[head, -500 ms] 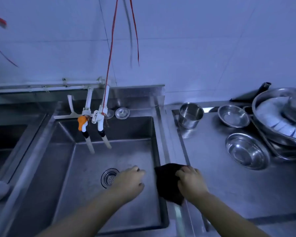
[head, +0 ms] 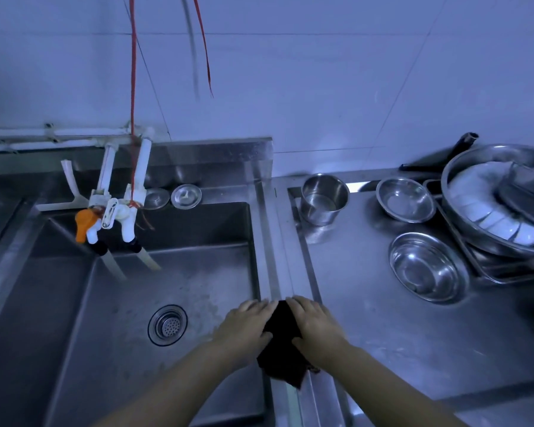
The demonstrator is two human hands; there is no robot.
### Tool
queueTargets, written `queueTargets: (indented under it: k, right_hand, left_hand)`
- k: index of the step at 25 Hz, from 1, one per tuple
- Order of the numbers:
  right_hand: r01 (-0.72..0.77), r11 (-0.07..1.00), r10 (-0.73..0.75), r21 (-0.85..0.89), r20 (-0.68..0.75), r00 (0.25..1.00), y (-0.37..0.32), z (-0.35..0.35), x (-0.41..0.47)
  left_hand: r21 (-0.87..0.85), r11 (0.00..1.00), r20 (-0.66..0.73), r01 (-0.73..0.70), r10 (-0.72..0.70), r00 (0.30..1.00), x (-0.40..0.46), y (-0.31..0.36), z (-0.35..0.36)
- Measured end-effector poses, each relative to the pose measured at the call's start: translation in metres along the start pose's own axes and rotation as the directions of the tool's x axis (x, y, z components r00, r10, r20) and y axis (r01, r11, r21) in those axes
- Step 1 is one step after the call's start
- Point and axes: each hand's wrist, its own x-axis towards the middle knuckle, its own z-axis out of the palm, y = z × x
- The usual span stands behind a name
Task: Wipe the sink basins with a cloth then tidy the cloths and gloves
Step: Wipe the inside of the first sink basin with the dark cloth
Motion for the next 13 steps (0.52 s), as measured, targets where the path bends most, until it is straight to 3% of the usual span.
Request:
queueTargets:
  k: [4,8,13]
  right_hand:
    - [-0.040,0.992,0.031,-0.122,-0.068,0.997,-0.001,0.003,0.001]
    - [-0.061,0.983,0.036,-0.173,-0.145,0.989,-0.005,-0.003,0.005]
    - [0.034,0.997,-0.036,-0.069,-0.035,0.999,-0.014,-0.007,0.018]
  left_hand:
    - [0.002,0.997,-0.123,0.081,-0.080,0.989,0.001,-0.003,0.009]
    - [0.035,0.999,-0.141,0.036,-0.031,0.990,-0.004,-0.012,0.008]
    - [-0.158,0.984,-0.164,0.079,-0.105,0.981,-0.023,-0.042,0.004]
